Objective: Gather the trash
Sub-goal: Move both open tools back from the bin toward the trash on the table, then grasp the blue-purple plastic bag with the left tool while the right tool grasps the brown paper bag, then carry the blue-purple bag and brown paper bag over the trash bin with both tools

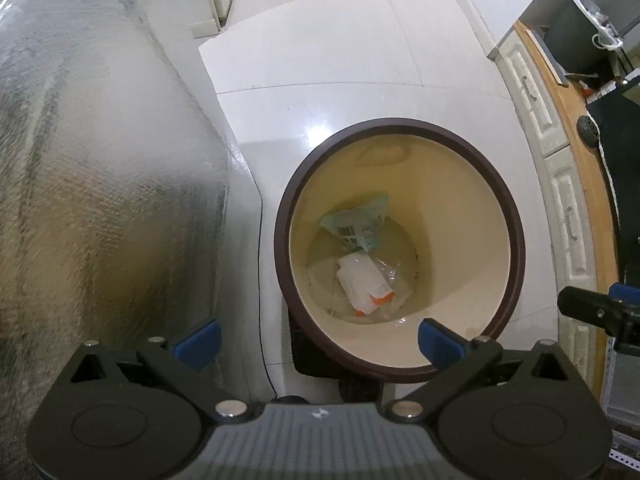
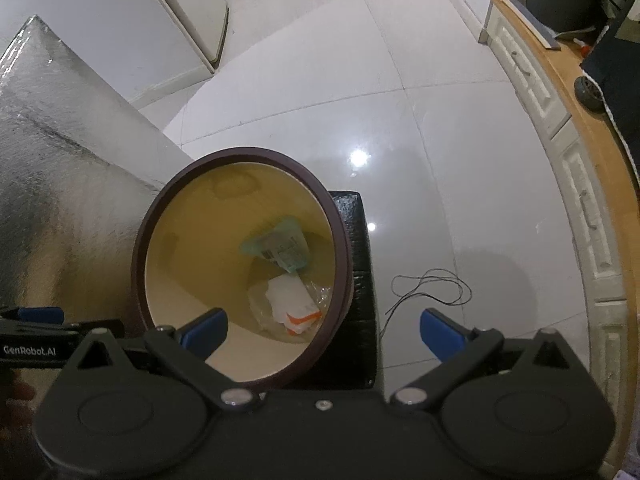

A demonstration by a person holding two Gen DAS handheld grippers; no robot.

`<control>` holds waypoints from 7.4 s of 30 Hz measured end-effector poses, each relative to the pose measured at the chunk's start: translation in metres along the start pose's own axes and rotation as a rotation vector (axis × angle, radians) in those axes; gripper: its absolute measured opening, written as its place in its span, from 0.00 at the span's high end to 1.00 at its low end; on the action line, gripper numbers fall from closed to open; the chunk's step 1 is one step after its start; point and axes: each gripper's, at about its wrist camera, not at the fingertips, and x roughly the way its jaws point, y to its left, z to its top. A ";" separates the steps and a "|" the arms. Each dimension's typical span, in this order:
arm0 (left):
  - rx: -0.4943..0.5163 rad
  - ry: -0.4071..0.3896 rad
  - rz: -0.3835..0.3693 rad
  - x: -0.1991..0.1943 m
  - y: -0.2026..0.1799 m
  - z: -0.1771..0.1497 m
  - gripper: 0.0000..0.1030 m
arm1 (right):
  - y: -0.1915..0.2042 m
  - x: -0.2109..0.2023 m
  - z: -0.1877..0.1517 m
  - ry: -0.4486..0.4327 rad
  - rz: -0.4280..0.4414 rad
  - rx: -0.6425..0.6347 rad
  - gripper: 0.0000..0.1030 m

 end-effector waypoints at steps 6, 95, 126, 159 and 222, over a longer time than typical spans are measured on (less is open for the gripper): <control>-0.009 -0.021 -0.006 -0.016 -0.001 -0.013 0.00 | 0.006 -0.014 -0.008 -0.021 -0.011 -0.026 0.00; -0.667 -0.694 0.159 -0.317 0.326 -0.179 0.00 | 0.440 -0.196 -0.011 -0.459 0.471 -0.841 0.00; -0.790 -0.614 0.009 -0.254 0.406 -0.157 0.13 | 0.562 -0.076 -0.003 0.027 0.595 -1.096 0.40; -0.700 -0.490 0.003 -0.215 0.396 -0.129 0.60 | 0.499 -0.103 -0.025 0.040 0.599 -0.855 0.06; -0.495 -0.615 0.103 -0.314 0.259 -0.177 0.74 | 0.390 -0.208 -0.050 -0.365 0.362 -0.715 0.46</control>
